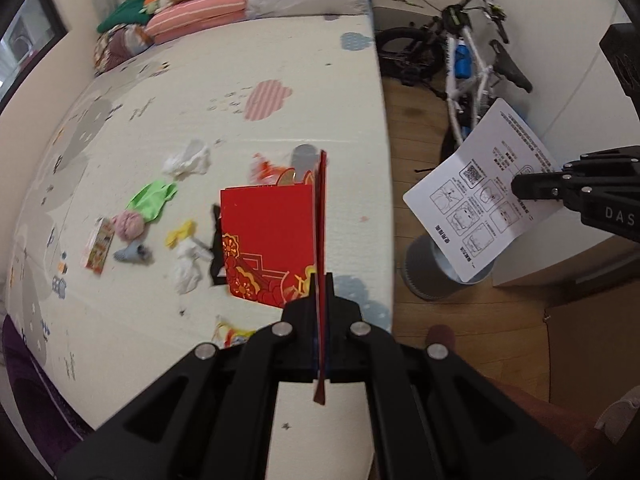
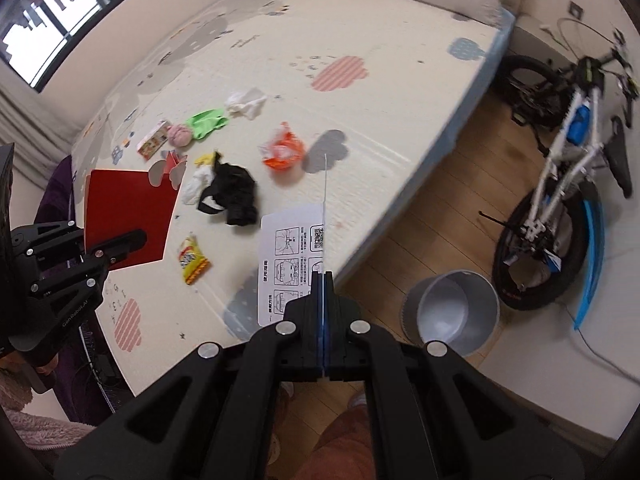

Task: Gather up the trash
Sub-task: 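Carry the envelope and card to the grey bin and open both tools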

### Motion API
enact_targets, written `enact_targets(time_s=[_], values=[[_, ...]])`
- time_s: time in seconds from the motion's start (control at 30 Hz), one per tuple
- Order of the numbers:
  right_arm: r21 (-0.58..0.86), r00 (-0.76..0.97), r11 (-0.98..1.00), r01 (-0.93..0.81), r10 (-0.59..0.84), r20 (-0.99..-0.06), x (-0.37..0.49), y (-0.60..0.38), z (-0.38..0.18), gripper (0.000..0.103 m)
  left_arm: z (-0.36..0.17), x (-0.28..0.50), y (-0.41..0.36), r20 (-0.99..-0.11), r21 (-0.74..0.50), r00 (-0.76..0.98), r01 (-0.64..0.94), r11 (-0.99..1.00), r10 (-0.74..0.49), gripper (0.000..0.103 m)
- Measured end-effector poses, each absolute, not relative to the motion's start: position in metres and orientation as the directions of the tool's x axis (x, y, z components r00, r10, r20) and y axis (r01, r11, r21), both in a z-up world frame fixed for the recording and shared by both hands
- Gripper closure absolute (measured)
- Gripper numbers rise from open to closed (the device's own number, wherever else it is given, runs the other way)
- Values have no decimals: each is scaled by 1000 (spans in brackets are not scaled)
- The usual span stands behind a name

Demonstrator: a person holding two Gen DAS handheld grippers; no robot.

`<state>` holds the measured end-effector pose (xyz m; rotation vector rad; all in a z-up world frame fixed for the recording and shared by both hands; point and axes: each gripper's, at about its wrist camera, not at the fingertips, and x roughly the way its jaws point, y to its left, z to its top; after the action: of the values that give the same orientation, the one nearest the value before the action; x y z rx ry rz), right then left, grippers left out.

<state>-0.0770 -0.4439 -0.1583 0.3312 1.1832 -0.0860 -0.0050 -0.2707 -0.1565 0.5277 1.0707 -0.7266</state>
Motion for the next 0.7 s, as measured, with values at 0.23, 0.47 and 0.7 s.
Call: enact_targets(time_s=[0.23, 0.47, 0.7], values=[[159, 343, 875, 456, -8, -939, -165, -552, -168, 103, -161, -52, -397, -916, -1, 196, 870, 493, -349, 101], [148, 308, 810, 567, -42, -950, -224, -630, -191, 103, -189, -93, -489, -921, -100, 69, 911, 401, -384, 101], [134, 274, 775, 617, -53, -960, -237, -662, -253, 103, -250, -116, -551, -929, -156, -18, 925, 347, -370, 101]])
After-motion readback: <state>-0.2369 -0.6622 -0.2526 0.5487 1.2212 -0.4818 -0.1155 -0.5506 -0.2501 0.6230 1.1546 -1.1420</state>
